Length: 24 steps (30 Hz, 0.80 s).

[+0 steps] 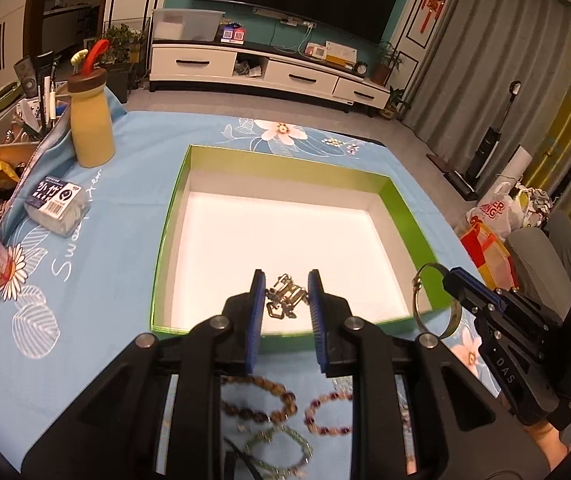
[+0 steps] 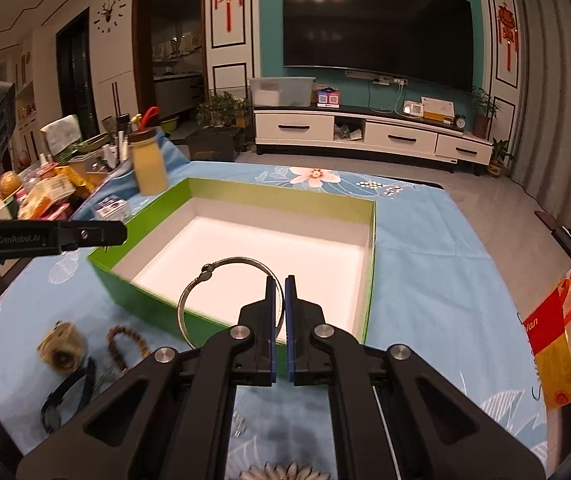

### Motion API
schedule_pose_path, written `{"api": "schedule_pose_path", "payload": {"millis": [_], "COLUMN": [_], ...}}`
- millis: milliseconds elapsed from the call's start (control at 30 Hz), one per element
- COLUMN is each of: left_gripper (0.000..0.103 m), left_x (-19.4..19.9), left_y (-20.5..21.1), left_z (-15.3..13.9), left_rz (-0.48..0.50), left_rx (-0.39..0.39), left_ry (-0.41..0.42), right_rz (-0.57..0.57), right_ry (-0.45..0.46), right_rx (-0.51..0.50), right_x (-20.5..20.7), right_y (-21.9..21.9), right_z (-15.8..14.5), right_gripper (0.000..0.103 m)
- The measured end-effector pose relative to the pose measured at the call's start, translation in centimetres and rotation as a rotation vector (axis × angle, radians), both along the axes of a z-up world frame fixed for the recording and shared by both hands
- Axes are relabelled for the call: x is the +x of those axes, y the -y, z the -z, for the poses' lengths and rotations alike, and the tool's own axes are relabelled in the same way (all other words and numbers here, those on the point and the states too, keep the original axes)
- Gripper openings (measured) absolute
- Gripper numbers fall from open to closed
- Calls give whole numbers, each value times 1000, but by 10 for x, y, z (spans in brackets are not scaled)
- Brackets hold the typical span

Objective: Organize jewelry
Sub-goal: 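Carry the charm with the left tool while the right tool carries the bangle, both releasing into the green box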

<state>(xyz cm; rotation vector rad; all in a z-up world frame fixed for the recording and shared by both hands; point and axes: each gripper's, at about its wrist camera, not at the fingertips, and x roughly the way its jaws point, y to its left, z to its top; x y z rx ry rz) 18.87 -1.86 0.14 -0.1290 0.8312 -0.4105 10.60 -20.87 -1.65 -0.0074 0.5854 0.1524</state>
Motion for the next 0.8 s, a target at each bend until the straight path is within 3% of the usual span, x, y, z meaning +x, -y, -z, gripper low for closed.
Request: {"api": "schedule_pose_path", "payload": {"millis": [433, 533, 600, 800], "left_gripper": [22, 34, 47, 59], "left_x": [51, 50, 46, 20], "left_y": [4, 3, -2, -20], "left_z": [30, 27, 22, 9], "left_rz": [-42, -58, -74, -100], "left_rx": [37, 38, 34, 30], "left_ry": [-86, -78, -61, -22], "right_rz": [46, 69, 80, 91], "right_ry": [-88, -88, -78, -59], "right_rx": [-20, 4, 25, 43], "right_x": [54, 57, 53, 31], "right_y": [0, 4, 9, 21], "right_z": [22, 21, 18, 8], "right_gripper": [6, 17, 18, 25]}}
